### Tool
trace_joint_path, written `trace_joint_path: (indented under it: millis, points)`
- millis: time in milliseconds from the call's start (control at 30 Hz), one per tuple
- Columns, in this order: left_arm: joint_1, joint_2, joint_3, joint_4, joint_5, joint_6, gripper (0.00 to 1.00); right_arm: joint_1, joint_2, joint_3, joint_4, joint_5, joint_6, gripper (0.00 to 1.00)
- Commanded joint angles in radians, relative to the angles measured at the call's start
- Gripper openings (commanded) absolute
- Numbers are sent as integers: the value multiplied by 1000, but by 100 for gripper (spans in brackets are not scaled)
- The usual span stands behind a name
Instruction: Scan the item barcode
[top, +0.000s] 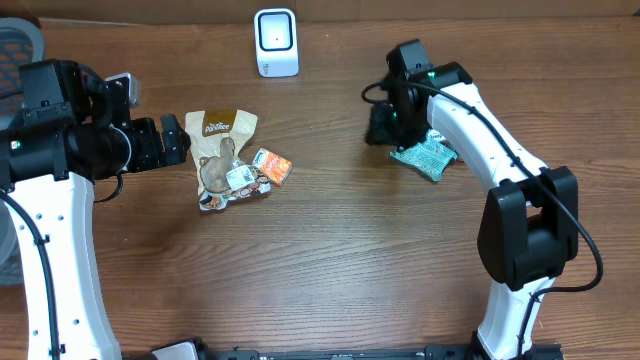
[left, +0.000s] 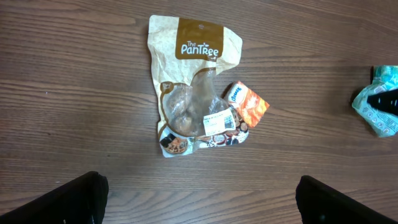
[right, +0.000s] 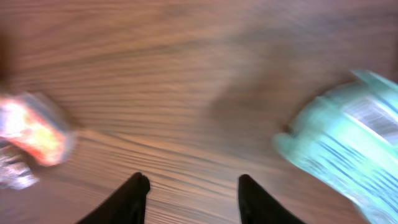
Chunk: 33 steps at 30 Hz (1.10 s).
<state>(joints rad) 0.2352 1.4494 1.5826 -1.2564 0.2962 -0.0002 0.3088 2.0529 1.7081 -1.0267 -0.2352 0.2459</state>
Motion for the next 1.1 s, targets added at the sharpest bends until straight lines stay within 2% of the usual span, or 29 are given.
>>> trace_joint_path:
  millis: [0, 100, 233, 500, 700, 933, 1067]
  points:
    - [-6, -3, 4, 1, 8, -7, 100, 32, -14, 19, 55, -175, 77, 48]
    - [-6, -3, 4, 1, 8, -7, 100, 86, -8, 13, 147, -164, 145, 52]
    - [-6, -3, 4, 1, 8, -7, 100, 145, 16, 13, 208, -121, 234, 51]
    - [-6, -3, 4, 1, 8, -7, 100, 238, 117, 13, 329, -117, 250, 48]
    - [-6, -2, 4, 1, 8, -7, 100, 278, 216, 13, 423, -117, 137, 41]
    - [-6, -2, 4, 1, 8, -7, 99, 299, 248, 13, 443, -126, 70, 35]
    - [-6, -2, 4, 1, 8, -7, 100, 334, 248, 13, 433, -125, -16, 34]
